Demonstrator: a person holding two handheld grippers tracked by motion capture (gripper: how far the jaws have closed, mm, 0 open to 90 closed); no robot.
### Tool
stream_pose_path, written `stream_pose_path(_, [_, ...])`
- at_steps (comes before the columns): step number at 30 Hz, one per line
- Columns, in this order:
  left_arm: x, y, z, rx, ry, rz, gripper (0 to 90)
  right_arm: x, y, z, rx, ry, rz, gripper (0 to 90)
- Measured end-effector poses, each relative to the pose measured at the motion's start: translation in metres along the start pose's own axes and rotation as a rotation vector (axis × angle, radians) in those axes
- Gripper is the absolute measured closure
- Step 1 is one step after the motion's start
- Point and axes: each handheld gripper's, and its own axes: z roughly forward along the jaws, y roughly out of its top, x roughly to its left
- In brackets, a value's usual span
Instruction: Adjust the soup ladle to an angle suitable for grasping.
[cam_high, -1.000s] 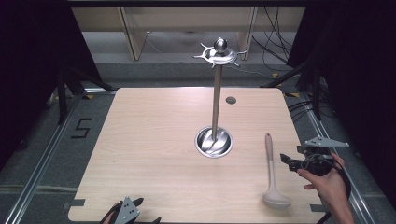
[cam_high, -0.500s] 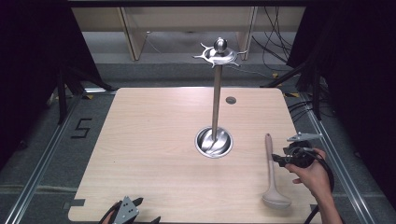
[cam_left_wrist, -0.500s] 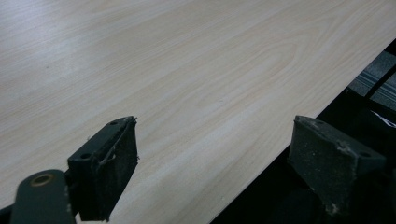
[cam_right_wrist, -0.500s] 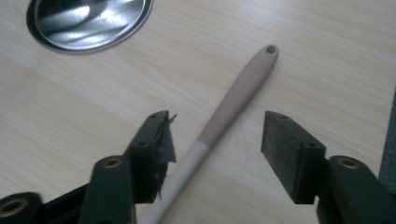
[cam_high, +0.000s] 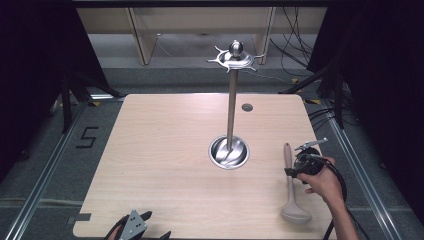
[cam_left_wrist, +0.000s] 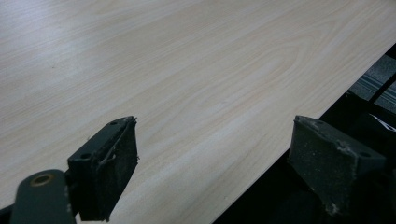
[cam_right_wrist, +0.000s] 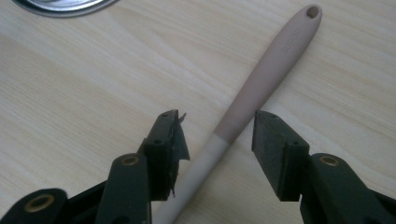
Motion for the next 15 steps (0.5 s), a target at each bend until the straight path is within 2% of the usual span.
stream_pose_path(1, [0.000, 0.000, -0.001, -0.002, -0.005, -0.003, 15.0, 0.000, 0.001, 0.002, 0.006, -0.007, 0.005, 52.8])
stream_pose_path(2, [-0.002, 0.000, 0.000, -0.025, -0.012, -0.024, 15.0, 0.001, 0.003, 0.002, 0.030, -0.008, 0.020, 52.7])
stream_pose_path(3, [-0.002, 0.000, 0.000, -0.024, -0.011, -0.024, 15.0, 0.001, 0.003, 0.003, 0.045, -0.001, 0.033, 52.7])
stream_pose_path(6, [0.000, 0.000, 0.000, -0.004, 0.000, -0.008, 15.0, 0.000, 0.005, 0.005, 0.059, -0.004, 0.027, 52.9])
stream_pose_path(7, [-0.001, 0.000, 0.001, -0.017, -0.009, -0.029, 15.0, 0.000, 0.006, 0.005, 0.069, -0.008, 0.029, 52.9])
stream_pose_path(8, [-0.002, 0.000, 0.001, -0.022, -0.012, -0.032, 15.0, -0.001, 0.007, 0.007, 0.085, -0.008, 0.044, 53.1])
stream_pose_path(9, [0.000, 0.000, 0.000, 0.000, -0.003, -0.003, 15.0, -0.001, 0.007, 0.007, 0.085, -0.008, 0.044, 53.1])
stream_pose_path(10, [0.000, 0.000, 0.000, -0.002, 0.000, -0.003, 15.0, -0.002, 0.008, 0.009, 0.102, -0.014, 0.051, 53.1])
stream_pose_path(12, [0.000, 0.000, 0.000, -0.001, -0.001, -0.010, 15.0, -0.001, 0.009, 0.010, 0.108, -0.025, 0.056, 53.1])
stream_pose_path(13, [-0.002, -0.001, 0.001, -0.019, -0.008, -0.037, 15.0, -0.004, 0.010, 0.011, 0.103, -0.029, 0.046, 53.2])
stream_pose_path(14, [-0.002, -0.001, 0.001, -0.022, -0.008, -0.039, 15.0, -0.004, 0.010, 0.011, 0.103, -0.029, 0.046, 53.2])
stream_pose_path(15, [0.000, 0.000, 0.000, -0.008, -0.007, -0.016, 15.0, -0.002, 0.012, 0.012, 0.145, -0.022, 0.090, 53.3])
